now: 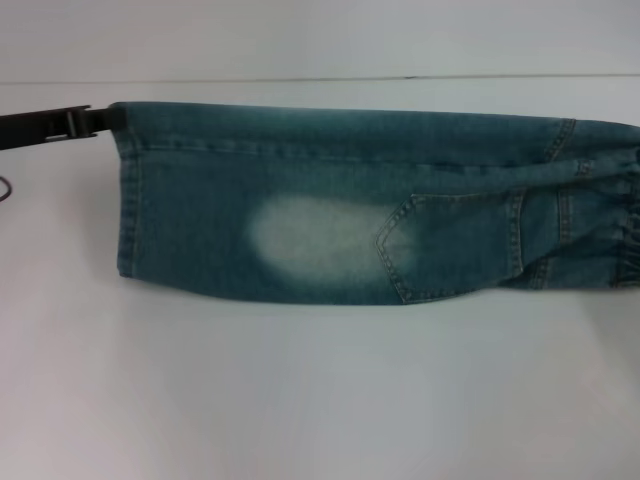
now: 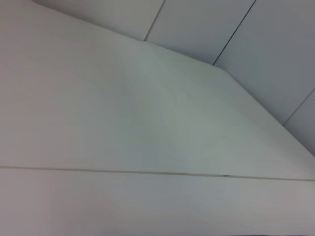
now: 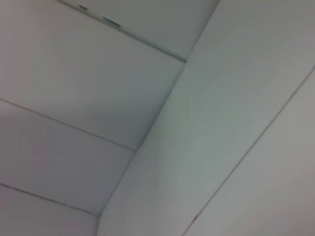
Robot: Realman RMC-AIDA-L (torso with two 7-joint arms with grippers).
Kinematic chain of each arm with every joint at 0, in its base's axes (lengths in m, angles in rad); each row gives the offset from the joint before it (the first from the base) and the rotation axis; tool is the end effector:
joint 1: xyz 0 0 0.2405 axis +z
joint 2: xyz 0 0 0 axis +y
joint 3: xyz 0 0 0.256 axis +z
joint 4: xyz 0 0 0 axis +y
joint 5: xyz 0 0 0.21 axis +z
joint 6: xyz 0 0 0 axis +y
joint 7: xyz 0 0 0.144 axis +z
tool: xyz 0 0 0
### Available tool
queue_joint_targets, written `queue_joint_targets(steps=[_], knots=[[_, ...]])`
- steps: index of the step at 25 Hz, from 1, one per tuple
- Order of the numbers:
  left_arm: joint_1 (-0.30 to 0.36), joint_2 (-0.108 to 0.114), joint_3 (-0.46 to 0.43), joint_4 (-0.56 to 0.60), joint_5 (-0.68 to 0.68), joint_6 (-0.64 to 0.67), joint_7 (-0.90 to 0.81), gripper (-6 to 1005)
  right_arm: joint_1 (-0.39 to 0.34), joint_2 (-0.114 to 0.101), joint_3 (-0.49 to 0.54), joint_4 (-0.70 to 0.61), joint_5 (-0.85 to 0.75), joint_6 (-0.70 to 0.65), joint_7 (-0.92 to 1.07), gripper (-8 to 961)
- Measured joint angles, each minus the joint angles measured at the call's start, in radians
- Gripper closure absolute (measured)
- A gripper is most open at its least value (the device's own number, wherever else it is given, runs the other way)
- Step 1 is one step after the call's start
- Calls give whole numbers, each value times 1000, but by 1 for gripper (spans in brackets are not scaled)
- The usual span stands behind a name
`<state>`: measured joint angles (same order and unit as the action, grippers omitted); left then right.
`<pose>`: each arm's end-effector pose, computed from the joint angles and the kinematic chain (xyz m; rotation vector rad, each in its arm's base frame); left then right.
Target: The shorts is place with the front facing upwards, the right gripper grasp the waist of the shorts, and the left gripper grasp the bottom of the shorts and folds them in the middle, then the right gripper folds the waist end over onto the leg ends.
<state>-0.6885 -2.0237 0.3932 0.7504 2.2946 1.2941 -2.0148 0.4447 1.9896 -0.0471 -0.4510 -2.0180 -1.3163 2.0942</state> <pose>-0.2805 0.4061 0.0710 -2.1785 -1.2771 -0.5865 0.3778 0.3218 0.0786 -1.4622 1.7751 1.2289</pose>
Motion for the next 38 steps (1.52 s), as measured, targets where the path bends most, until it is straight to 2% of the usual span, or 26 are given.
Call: queue_joint_targets(steps=[4, 12, 14, 18, 19, 21, 26, 28, 29, 31, 34, 36, 38], knots=[[-27, 0, 2, -50, 0, -38, 39, 982, 25, 18, -4, 0, 1, 61, -18, 907], [-49, -1, 21, -83, 0, -142, 50, 980, 57, 29, -5, 1, 1, 145, -54, 906], [-52, -5, 41, -86, 0, -165, 51, 980, 64, 31, -4, 10, 2, 183, -62, 908], [-48, -28, 113, -81, 0, -233, 50, 979, 69, 33, 1, 29, 16, 220, -72, 912], [-46, -38, 148, -75, 0, -267, 50, 978, 68, 35, -1, 29, 30, 220, -81, 892], [-46, -39, 159, -75, 0, -280, 49, 978, 67, 35, -2, 28, 32, 220, -83, 851], [-50, -42, 182, -53, 0, -305, 44, 811, 58, 35, -5, 7, 33, 197, -94, 748], [-44, -49, 181, -22, 0, -304, 43, 732, 45, 35, -3, -12, 36, 178, -107, 707], [-34, -61, 181, 6, 0, -301, 43, 687, 25, 38, 0, -30, 54, 149, -134, 687], [-16, -88, 186, 58, -1, -294, 47, 596, 12, 39, -1, -35, 65, 130, -151, 438], [20, -121, 249, 135, 1, -250, 27, 457, -24, 31, -14, -57, 65, 50, -163, 296], [40, -126, 301, 169, 5, -209, -19, 364, -47, 24, -44, -97, 33, 4, -139, 202], [57, -129, 341, 198, 1, -168, -51, 298, -72, 21, -90, -158, -11, -35, -111, 147]])
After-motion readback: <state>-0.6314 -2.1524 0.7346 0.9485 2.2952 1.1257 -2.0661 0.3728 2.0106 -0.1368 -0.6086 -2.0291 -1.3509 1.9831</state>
